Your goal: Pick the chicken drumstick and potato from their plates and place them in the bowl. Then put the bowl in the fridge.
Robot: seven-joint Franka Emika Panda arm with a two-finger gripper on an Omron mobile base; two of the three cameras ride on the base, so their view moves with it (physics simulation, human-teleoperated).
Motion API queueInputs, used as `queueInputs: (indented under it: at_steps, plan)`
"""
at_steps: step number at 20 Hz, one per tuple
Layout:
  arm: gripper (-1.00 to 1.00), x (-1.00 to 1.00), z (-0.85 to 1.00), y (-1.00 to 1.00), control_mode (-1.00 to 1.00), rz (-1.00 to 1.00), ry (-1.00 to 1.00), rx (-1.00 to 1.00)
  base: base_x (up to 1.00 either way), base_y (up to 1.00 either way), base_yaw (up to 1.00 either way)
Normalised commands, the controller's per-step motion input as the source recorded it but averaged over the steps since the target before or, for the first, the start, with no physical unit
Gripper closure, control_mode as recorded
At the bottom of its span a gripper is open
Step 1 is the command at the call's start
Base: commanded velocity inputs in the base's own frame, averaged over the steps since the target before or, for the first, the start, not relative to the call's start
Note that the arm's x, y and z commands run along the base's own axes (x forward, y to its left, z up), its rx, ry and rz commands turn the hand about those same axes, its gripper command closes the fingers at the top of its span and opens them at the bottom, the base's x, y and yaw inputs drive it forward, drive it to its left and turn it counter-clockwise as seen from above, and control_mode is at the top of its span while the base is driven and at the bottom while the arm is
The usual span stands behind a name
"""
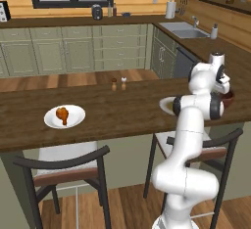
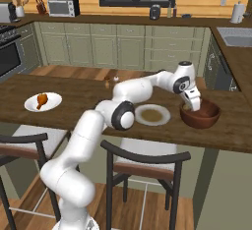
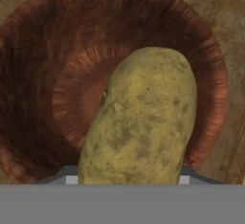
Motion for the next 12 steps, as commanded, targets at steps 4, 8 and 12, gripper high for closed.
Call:
queueInputs:
  at_steps: [4, 8, 12]
  plan:
    - [-1.0, -0.06, -0.42, 0.14, -1.0, 0.0, -0.02, -0.03, 0.0, 0.0, 0.0]
    - [-1.0, -0.17, -0.04, 0.09, -1.0, 0.0, -0.12, -0.01, 0.0, 0.0, 0.0]
    - [-1.0, -0.24, -0.01, 0.06, -1.0, 0.0, -0.13, 0.0, 0.0, 0.0, 0.0]
